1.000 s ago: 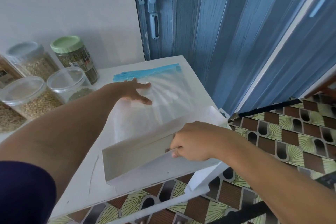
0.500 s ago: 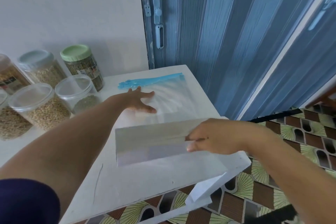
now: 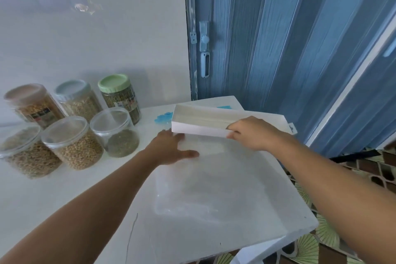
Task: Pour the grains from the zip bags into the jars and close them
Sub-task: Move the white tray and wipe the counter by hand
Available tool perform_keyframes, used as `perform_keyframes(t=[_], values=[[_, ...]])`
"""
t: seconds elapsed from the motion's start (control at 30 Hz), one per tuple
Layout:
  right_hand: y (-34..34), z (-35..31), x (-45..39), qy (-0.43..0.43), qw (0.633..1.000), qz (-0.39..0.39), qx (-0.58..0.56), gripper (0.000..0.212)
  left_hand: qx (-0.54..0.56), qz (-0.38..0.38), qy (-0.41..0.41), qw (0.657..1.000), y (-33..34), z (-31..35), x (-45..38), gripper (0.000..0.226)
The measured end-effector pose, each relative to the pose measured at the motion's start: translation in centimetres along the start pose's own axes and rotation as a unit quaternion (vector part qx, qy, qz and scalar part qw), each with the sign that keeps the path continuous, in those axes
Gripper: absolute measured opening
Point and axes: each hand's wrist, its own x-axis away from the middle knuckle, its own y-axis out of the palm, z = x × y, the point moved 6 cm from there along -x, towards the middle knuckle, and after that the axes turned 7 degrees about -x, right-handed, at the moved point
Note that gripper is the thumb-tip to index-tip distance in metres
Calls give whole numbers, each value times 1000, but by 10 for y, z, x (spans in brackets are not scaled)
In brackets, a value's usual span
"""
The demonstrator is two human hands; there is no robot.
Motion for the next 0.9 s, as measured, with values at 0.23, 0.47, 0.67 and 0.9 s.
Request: perform_keyframes(t=[0.23, 0.47, 0.67, 0.9], values=[[5, -30, -68, -23, 1000, 16, 8, 29, -42, -63, -12, 997, -3, 10, 11, 117], [7, -42, -120, -29, 1000, 6, 9, 20, -12, -71, -22, 997, 3, 7, 3, 121], [30, -48, -144, -35, 999, -16, 21, 23, -3, -77, -24, 997, 7, 5, 2, 120], [33, -47, -140, -52, 997, -8, 55, 36, 2, -74, -25, 997, 6, 5, 4, 118]])
